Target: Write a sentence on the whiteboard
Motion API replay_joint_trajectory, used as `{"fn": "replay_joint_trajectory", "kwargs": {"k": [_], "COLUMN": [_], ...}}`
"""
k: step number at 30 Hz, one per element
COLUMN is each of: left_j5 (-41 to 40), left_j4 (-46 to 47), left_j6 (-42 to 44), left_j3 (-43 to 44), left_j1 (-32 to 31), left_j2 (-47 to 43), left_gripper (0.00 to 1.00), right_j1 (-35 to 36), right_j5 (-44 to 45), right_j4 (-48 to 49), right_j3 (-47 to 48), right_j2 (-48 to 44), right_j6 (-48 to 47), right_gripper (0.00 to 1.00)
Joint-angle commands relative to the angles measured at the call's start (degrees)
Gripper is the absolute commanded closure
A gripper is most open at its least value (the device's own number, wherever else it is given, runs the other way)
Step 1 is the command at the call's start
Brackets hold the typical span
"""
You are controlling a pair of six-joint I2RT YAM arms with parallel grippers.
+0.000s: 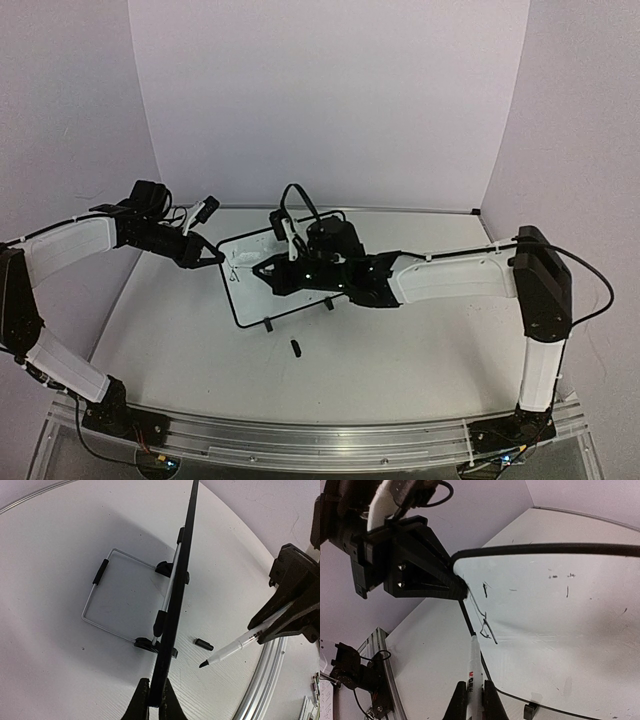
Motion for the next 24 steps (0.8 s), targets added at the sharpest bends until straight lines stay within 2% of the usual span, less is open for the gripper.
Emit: {"fn": "replay_joint_trajectory", "kwargs": {"k": [1,24], "left_j5": [-5.5,-5.42], "left_j4": [-0.08,-0.08], "left_j6": [0.68,0.74], "left_j3": [0.8,0.92], "left_j1": [0.45,0.46], "left_j2": [-0.7,-0.64], "left_gripper": [1.0,1.0], "right_j1": [-0.18,-0.21], "right_j5": [-0.5,2.1], "right_j4": [1.15,-0.39], "right_j3": [2.59,7.0], "right_j2": [-0.38,5.08], "right_j6": [-0.37,-0.58], "right_gripper": [1.0,1.0]}}
